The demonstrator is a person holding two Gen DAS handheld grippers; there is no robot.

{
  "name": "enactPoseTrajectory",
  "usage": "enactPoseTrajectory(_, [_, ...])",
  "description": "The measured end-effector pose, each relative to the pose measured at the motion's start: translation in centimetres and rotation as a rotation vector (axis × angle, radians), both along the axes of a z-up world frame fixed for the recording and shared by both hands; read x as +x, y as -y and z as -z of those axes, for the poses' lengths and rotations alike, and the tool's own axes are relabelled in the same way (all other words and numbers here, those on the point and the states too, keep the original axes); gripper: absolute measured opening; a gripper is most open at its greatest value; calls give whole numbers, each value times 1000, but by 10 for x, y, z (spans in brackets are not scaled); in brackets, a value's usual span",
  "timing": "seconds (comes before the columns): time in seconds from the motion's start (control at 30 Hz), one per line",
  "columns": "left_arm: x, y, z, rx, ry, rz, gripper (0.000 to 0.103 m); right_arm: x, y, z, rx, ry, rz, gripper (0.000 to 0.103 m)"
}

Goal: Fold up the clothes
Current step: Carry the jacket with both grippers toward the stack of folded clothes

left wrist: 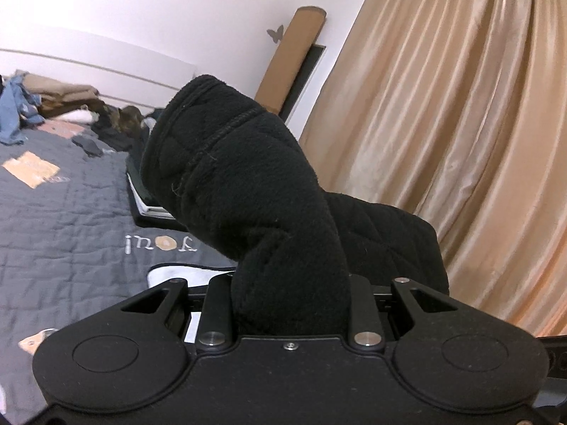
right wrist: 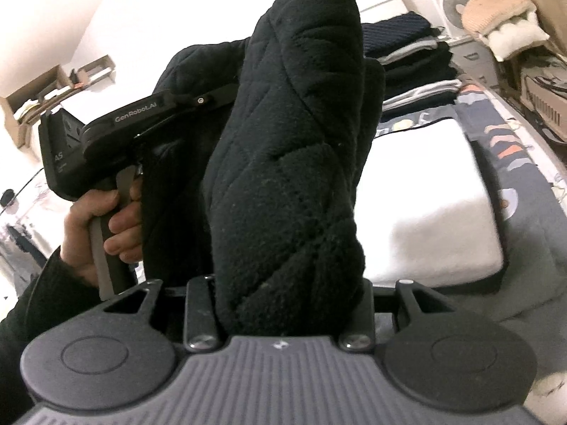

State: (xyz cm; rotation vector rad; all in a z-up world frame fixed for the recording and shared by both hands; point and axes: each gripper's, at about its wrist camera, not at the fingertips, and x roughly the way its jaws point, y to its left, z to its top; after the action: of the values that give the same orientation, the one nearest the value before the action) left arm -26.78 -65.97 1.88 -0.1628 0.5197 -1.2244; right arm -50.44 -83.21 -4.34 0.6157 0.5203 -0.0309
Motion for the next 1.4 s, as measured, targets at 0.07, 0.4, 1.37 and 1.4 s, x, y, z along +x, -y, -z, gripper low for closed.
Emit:
enactPoseTrajectory(0.07, [12, 16, 8, 10, -10, 5, 26, 7, 16, 6, 7, -12, 9, 39])
enactPoseTrajectory(0.4, [80, 86, 45, 63, -49, 8, 26, 66, 90, 42, 32, -63, 25, 39])
enactPoseTrajectory(1.37, [163, 139, 144, 201, -205, -70, 80, 93, 189, 118, 184, -126, -18, 60])
enactPoseTrajectory(1.4, [163, 135, 142, 196, -203, -82, 81, 90, 191, 115, 167, -130, -13, 61])
